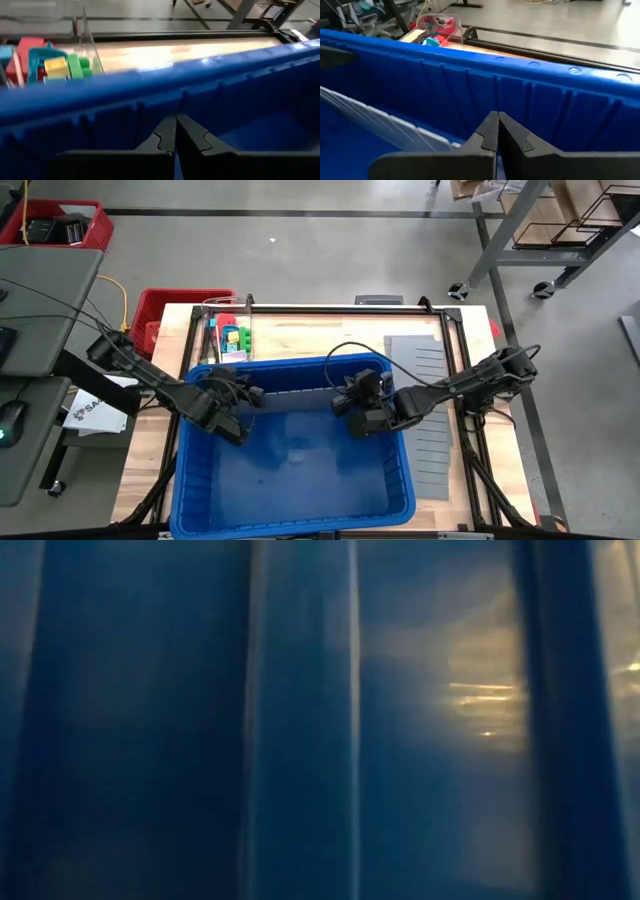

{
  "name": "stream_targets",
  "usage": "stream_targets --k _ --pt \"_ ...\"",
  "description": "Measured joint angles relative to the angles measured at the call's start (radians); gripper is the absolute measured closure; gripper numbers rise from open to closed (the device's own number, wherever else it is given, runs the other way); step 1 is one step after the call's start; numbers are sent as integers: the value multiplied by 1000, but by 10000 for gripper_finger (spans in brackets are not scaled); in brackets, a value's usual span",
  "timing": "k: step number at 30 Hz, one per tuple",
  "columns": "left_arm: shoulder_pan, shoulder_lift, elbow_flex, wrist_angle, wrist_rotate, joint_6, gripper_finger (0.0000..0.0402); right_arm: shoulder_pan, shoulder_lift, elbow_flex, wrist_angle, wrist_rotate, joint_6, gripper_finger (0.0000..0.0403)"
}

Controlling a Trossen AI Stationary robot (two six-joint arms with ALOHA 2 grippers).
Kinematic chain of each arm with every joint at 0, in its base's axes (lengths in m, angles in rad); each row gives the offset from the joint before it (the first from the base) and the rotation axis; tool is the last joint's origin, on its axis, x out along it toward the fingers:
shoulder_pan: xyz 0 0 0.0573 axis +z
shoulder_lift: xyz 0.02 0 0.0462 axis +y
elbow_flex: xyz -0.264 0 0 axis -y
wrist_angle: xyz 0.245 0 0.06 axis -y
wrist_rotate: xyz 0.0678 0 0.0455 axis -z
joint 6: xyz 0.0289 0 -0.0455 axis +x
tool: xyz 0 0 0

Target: Sort blocks

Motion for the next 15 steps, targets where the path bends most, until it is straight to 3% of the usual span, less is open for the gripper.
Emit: stream_targets --k 15 --pt "0 73 -4 -5 23 -14 401 1 -1 0 -2 -68 -10 403"
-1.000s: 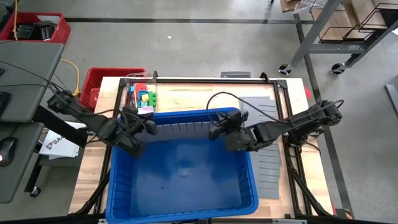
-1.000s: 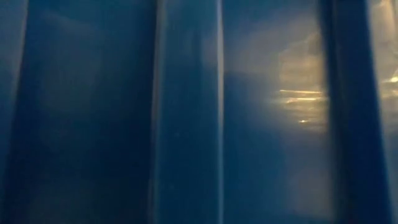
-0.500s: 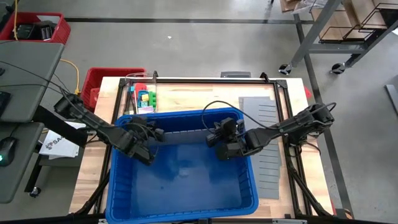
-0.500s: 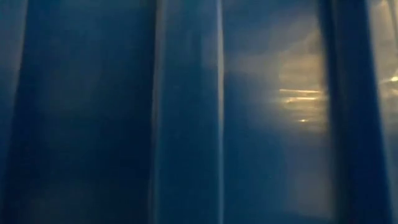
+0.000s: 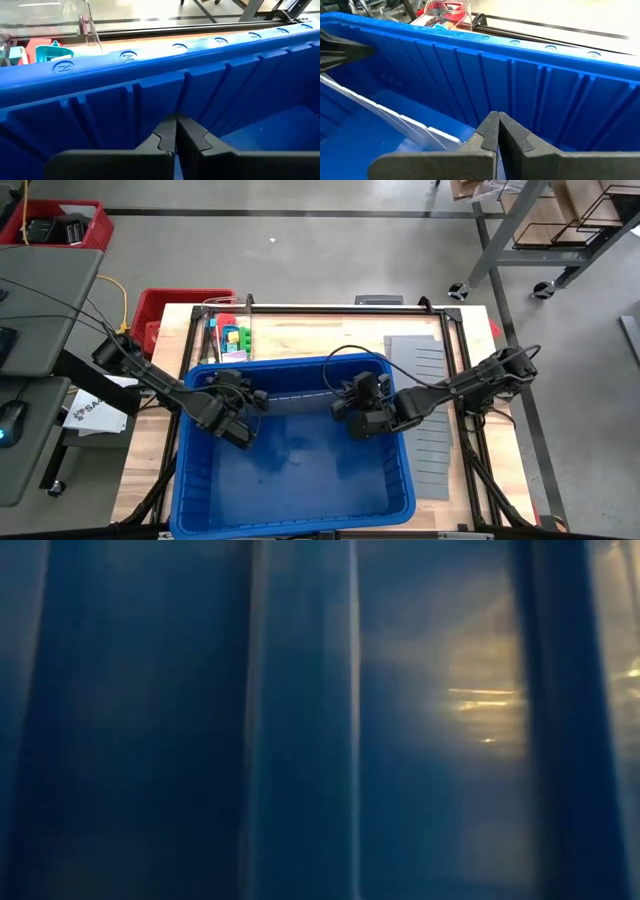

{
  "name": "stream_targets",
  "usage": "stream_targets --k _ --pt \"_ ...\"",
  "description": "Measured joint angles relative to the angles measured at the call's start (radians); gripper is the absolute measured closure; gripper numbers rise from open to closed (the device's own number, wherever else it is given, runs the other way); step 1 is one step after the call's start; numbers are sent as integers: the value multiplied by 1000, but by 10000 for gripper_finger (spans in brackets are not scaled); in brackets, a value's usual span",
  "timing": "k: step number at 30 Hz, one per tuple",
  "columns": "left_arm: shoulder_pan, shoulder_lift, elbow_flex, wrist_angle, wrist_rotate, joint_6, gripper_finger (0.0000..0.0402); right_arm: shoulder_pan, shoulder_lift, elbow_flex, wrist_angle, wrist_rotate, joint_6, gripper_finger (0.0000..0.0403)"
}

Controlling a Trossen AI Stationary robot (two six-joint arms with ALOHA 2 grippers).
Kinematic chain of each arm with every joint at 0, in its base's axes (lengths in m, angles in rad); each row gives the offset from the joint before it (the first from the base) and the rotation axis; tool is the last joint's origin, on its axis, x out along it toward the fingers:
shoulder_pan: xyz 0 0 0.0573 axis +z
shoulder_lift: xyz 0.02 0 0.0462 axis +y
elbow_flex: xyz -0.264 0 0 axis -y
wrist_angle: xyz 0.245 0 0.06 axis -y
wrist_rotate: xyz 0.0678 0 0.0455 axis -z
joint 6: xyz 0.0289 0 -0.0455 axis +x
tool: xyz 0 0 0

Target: Sort blocks

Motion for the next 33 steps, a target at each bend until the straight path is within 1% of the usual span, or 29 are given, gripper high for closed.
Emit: stream_targets --k 3,5,8,11,13,14,16,18,20,22,25,27,28,30,33 --pt "0 -31 0 -4 8 -4 401 2 -22 0 5 11 6 403" --pt "0 -60 19 -55 1 2 401 7 -55 0 6 38 0 403" --pt "-2 -108 61 -120 -61 64 401 14 -117 0 11 93 -94 403" --pt "0 -161 109 -160 -136 157 401 14 -195 0 14 102 -229 403" --pt "0 -196 144 -150 -189 253 401 14 -254 0 14 59 -312 403" --pt "0 -211 162 -141 -198 311 401 13 -286 0 13 6 -353 403" --pt "0 -242 203 -106 -190 450 401 10 -346 0 -8 -151 -417 403" --pt "0 -277 242 -54 -137 609 399 10 -407 0 -65 -320 -407 402" --pt "0 -310 275 25 -36 786 396 19 -460 0 -169 -436 -316 399" --pt "0 -340 294 125 96 969 395 48 -501 0 -294 -534 -209 392" --pt "-2 -380 303 300 319 1203 396 130 -535 0 -460 -674 -68 384" --pt "-8 -396 303 396 422 1326 400 197 -539 0 -543 -750 2 383" --pt "-13 -399 304 433 450 1383 400 231 -536 0 -587 -778 40 384" --pt "-26 -399 304 467 467 1453 401 299 -515 -2 -670 -804 125 392" --pt "-29 -390 304 475 459 1446 401 396 -479 -56 -701 -806 250 400"
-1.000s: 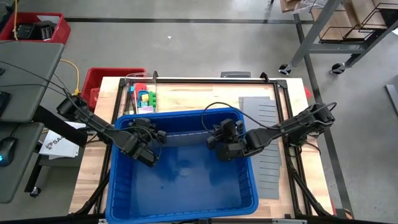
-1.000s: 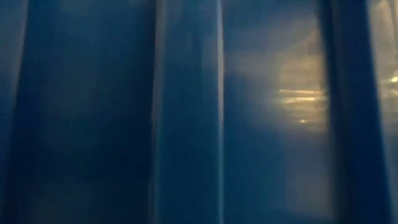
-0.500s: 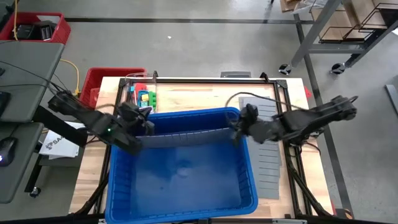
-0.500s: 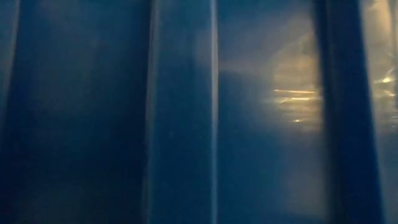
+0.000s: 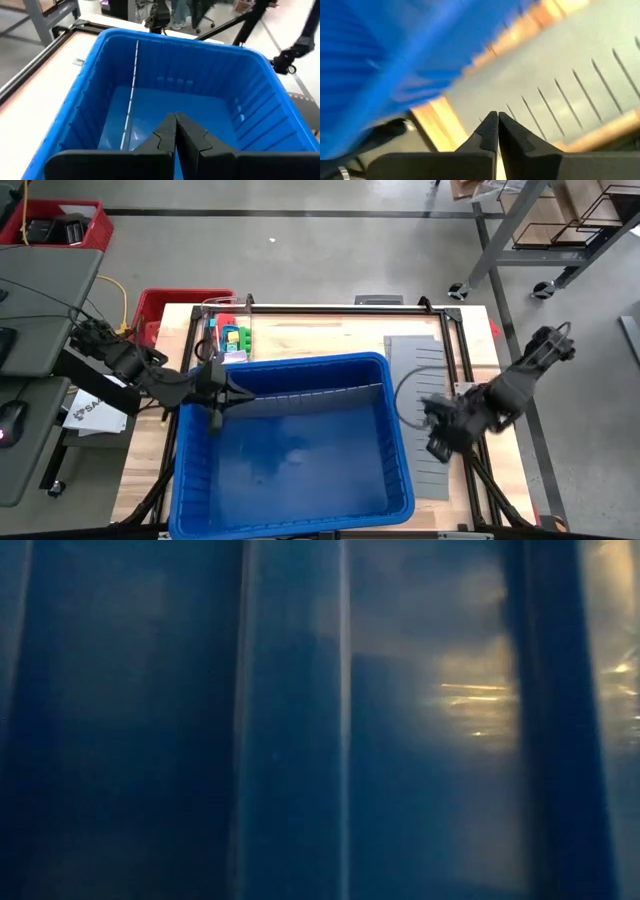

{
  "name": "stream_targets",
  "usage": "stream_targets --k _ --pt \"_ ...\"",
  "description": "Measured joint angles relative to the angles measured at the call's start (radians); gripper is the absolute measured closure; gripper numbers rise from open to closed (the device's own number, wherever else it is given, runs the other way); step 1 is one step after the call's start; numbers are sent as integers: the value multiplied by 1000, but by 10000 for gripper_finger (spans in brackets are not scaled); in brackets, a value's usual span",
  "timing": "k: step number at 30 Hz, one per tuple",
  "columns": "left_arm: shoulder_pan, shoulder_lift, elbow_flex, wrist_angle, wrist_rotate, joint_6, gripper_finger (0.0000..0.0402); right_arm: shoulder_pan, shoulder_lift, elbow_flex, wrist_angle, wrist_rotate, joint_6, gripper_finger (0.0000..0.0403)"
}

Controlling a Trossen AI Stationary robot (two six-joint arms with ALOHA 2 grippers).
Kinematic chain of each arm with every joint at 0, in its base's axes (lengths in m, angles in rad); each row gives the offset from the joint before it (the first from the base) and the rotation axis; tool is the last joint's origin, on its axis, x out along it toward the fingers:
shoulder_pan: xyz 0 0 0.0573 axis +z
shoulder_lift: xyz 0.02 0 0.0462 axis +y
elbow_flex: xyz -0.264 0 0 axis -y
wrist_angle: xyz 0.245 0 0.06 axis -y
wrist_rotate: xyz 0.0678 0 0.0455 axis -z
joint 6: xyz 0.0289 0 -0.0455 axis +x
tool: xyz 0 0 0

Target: Sort blocks

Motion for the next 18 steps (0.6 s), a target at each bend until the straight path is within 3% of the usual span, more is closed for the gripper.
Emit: stream_targets --k 4,9,14,18 --pt "-21 32 -13 -9 30 -46 401 111 41 -141 132 -16 148 402" --pt "-70 79 -43 -67 164 -119 401 202 76 -308 501 14 241 403" --pt "-127 101 -43 -85 181 -210 401 256 131 -359 866 219 190 403" --pt "-157 103 -43 -125 158 -244 401 263 177 -336 984 355 95 403"
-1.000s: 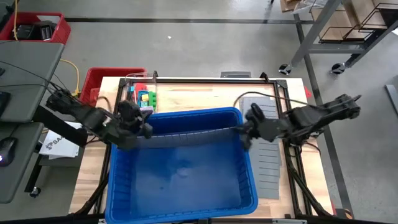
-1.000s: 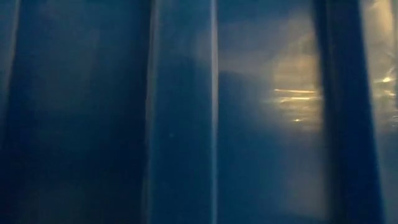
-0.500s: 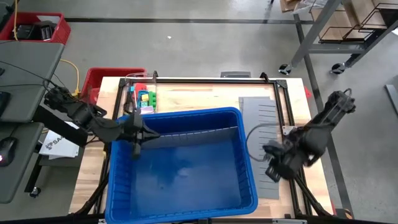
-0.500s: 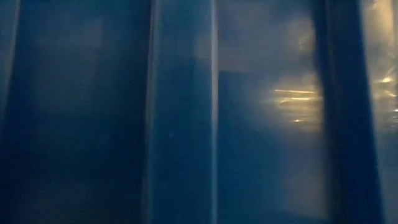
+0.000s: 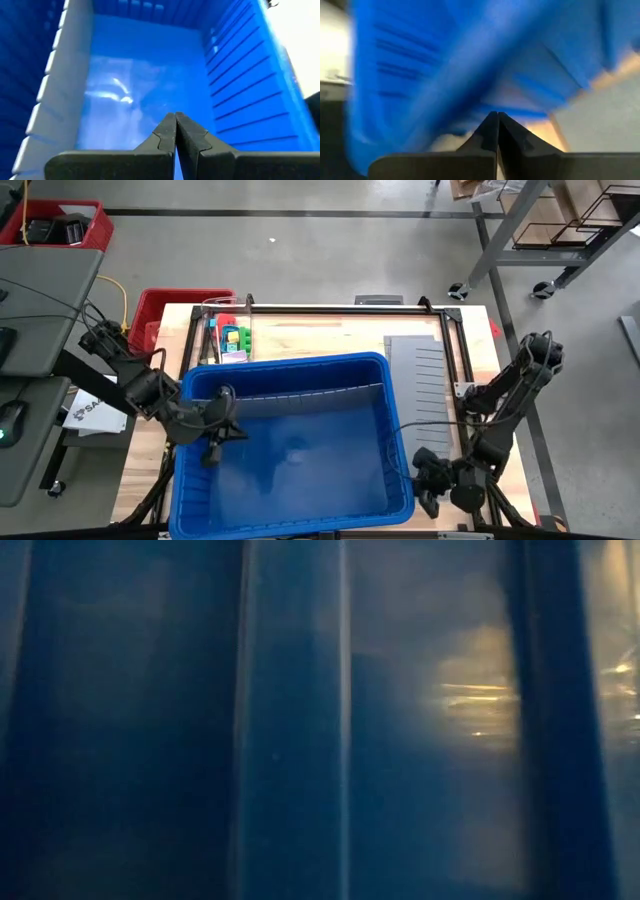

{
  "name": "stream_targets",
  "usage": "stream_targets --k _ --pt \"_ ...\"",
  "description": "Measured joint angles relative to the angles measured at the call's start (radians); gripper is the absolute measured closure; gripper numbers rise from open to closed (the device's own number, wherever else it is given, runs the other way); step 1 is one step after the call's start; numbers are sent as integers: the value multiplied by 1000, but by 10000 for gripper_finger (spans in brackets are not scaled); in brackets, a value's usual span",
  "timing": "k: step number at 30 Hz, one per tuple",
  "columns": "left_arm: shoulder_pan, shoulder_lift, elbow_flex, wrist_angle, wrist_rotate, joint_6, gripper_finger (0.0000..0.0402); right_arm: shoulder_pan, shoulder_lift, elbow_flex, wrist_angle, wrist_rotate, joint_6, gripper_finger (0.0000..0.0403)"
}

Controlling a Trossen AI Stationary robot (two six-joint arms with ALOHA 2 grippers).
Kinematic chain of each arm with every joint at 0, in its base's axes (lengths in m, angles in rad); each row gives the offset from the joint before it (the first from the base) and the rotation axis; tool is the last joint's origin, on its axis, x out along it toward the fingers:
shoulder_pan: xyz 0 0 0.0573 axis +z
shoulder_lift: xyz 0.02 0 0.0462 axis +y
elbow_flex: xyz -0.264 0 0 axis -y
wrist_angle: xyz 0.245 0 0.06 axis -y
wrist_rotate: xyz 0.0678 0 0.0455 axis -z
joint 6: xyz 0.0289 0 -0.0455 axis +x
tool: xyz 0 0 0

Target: Sort blocks

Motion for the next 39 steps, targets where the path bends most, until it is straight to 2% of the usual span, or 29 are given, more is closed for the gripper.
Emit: stream_targets --k 7,9,13,15,19,23,26,33,39 --pt "-10 1 0 -106 -25 -52 401 -83 42 9 8 154 -24 403" --pt "-10 -1 0 -115 -22 -52 401 -115 43 9 6 150 -57 403" --pt "-10 -7 0 -113 -30 -53 401 -162 22 11 -30 67 -115 403" --pt "-10 -8 0 -115 -30 -53 401 -168 -3 19 -126 4 -87 403" --pt "-10 -8 0 -116 -48 -52 401 -161 -21 57 -502 -80 77 403" --pt "-10 -7 0 -115 -133 -45 401 -176 -21 33 -772 -99 251 403" --pt "-10 -7 0 -110 -177 -59 401 -203 -21 -27 -756 -118 330 403" --pt "-15 -6 0 -109 -172 -107 401 -204 -18 -216 -646 -346 411 403" --pt "-18 -6 0 -109 -144 -158 401 -141 2 -282 -376 -404 448 403"
